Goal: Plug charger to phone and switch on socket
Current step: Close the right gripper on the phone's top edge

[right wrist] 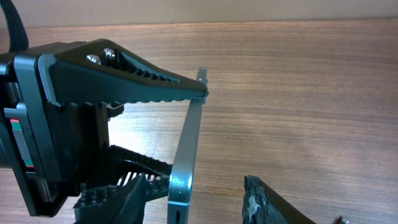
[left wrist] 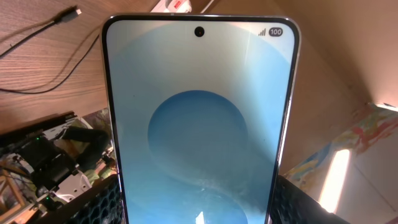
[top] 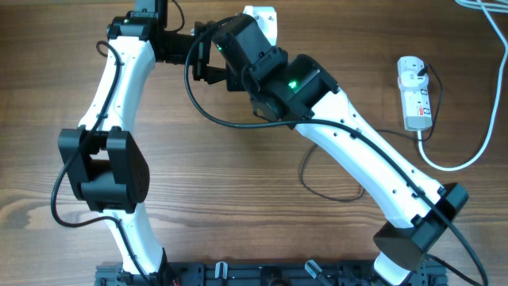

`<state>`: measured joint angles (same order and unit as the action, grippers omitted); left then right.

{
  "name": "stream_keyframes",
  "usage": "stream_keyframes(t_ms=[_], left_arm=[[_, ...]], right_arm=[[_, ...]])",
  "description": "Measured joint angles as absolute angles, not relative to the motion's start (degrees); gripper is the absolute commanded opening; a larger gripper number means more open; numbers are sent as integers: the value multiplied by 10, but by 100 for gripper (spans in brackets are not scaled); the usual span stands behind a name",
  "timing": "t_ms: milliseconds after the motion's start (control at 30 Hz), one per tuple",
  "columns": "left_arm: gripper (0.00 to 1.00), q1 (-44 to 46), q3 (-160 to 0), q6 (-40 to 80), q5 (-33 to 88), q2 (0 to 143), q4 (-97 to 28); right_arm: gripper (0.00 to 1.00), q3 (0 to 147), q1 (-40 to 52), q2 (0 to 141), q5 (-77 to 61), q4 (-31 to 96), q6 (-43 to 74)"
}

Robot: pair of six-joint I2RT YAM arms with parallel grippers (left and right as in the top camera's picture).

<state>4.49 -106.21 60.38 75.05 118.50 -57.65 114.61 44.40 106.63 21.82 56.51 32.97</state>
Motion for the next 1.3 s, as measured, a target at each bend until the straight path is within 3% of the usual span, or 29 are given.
stream_keyframes(t_ms=[267,700,833,1300], left_arm=[[69,45,-1062,604,757,1185,-576],[68,45,-1062,604,764,1185,-576],[69,45,-1062,604,764,1185,-576],[68,45,-1062,604,764,1185,-576]], right_arm=[[41,1146,444,1067,203,565,332],[34,1146,444,1067,203,565,332],[27,1146,444,1067,203,565,332],[22,1146,444,1067,199,561,332]])
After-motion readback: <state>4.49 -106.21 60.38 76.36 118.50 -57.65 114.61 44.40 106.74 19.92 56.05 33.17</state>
